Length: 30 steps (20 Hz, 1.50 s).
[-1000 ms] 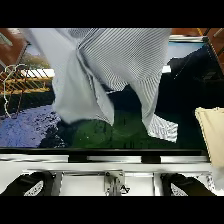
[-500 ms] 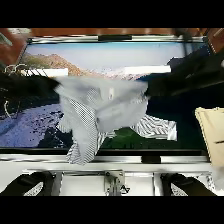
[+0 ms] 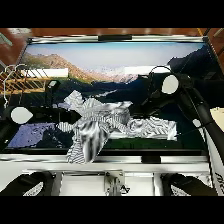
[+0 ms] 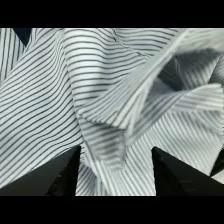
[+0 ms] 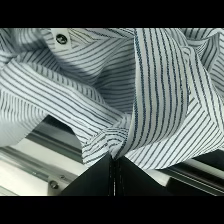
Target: Fold the shirts.
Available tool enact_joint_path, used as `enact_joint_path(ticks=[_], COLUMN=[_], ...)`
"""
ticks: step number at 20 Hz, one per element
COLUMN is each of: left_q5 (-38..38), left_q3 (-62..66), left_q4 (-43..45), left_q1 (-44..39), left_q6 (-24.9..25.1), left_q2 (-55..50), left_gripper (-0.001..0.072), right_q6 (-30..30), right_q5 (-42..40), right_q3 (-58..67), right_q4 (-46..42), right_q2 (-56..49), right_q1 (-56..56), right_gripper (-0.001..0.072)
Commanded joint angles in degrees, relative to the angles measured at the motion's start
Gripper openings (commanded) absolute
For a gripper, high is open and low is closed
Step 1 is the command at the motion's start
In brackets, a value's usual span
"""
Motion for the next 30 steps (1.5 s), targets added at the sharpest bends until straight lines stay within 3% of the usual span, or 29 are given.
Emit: enact_joint_path(ticks=[1,7,11,14,18,19,21,22,23,24,25,27,30], left_q5=[0.11,0.15,4.87,10.56,10.60,10.60,11.63,12.02,12.44,12.68,12.87,13.18,13.16], left_q3=[-1.42,-1.42,-1.42,-1.42,-1.42,-1.42,-1.42,-1.40,-1.40,-1.36,-1.27,-1.27,-1.27], left_q4=[2.19,4.00,4.00,4.00,5.07,5.07,4.98,5.01,5.03,5.03,5.03,5.03,5.05], left_q1=[-0.04,-1.40,-6.47,-8.33,-8.15,-8.17,-8.17,-8.17,-8.17,-8.15,-8.17,-8.15,-8.15], left_q6=[9.29,13.73,21.05,21.20,21.18,20.98,20.96,20.98,20.98,20.98,20.98,20.98,20.98], left_q2=[-0.28,-3.89,-7.17,-7.26,-8.70,-9.70,-11.93,-12.66,-12.83,-12.61,-12.41,-11.93,-10.97], left_gripper=[0.0555,0.0553,0.0536,0.0536,0.0515,0.0392,0.0265,0.0078,0.0063,0.0062,0.0062,0.0062,0.0062], right_q6=[0.85,1.25,2.32,3.02,4.07,4.66,6.97,8.92,11.85,13.94,15.08,17.77,22.73], right_q5=[-0.94,-1.03,-1.03,-1.03,-0.98,-0.92,-0.68,-0.24,0.76,2.40,4.33,6.62,1.84], right_q3=[-0.70,-0.70,-0.70,-0.70,-0.70,-0.70,-0.70,-0.70,-0.70,-0.70,-0.70,-0.70,-0.70], right_q4=[-0.66,-0.59,-0.57,-0.55,-0.52,-0.28,0.11,-0.11,-1.46,-3.67,-6.01,-7.58,-3.28], right_q2=[-1.01,-1.01,-1.01,-1.01,-1.01,-1.01,-1.01,-1.01,-1.01,-1.01,-1.01,-1.01,-1.03], right_q1=[0.63,0.63,0.63,0.63,0.63,0.63,0.63,0.63,0.63,0.63,0.63,0.63,0.63], right_gripper=[0.0074,0.0074,0.0074,0.0074,0.0074,0.0074,0.0074,0.0076,0.0169,0.0413,0.0556,0.0555,0.0556])
